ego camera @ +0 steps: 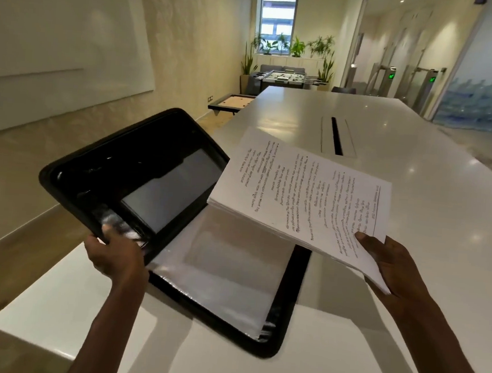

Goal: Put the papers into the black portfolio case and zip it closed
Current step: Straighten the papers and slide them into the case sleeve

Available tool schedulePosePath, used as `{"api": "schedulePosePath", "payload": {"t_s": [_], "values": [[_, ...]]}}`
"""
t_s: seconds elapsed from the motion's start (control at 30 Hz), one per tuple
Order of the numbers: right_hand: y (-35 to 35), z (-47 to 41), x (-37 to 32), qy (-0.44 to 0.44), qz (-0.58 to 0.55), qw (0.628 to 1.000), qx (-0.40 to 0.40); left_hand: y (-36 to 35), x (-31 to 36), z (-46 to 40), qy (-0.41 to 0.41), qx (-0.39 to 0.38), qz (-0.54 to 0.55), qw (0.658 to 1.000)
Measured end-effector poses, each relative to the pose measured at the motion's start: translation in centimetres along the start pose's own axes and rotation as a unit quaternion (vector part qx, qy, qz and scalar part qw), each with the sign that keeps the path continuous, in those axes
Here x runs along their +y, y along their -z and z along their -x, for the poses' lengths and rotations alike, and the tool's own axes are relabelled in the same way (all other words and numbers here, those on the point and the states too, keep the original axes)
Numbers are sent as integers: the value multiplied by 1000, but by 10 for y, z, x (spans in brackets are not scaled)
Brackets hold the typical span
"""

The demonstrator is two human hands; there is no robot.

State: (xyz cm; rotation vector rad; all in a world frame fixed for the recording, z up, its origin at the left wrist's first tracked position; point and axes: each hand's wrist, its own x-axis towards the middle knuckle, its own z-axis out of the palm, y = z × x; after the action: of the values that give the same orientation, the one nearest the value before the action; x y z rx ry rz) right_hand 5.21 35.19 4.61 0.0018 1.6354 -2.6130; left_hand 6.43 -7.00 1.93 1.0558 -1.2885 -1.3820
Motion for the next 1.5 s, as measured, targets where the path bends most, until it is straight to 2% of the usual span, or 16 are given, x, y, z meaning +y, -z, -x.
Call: {"api": "schedulePosePath", "payload": {"t_s": [0.17, 0.33, 0.6, 0.77, 1.0, 1.2, 1.5], "values": [[43, 17, -39, 34, -11, 998, 53, -44, 16, 20, -24, -76, -16, 997], [83, 40, -73, 72, -25, 994, 77, -99, 30, 56, -23, -199, -9, 980], [144, 65, -94, 91, 10, 986, 140, -191, 33, 105, -19, -383, -7, 923], [168, 76, -98, 72, 53, 982, 169, -238, 25, 123, -30, -465, -7, 885], [185, 82, -95, 42, 99, 973, 205, -275, -1, 148, -47, -524, -21, 850], [188, 76, -87, 37, 131, 966, 221, -288, -32, 151, -31, -561, -61, 825], [190, 72, -77, 22, 142, 966, 215, -284, -49, 164, -39, -587, -61, 806]]}}
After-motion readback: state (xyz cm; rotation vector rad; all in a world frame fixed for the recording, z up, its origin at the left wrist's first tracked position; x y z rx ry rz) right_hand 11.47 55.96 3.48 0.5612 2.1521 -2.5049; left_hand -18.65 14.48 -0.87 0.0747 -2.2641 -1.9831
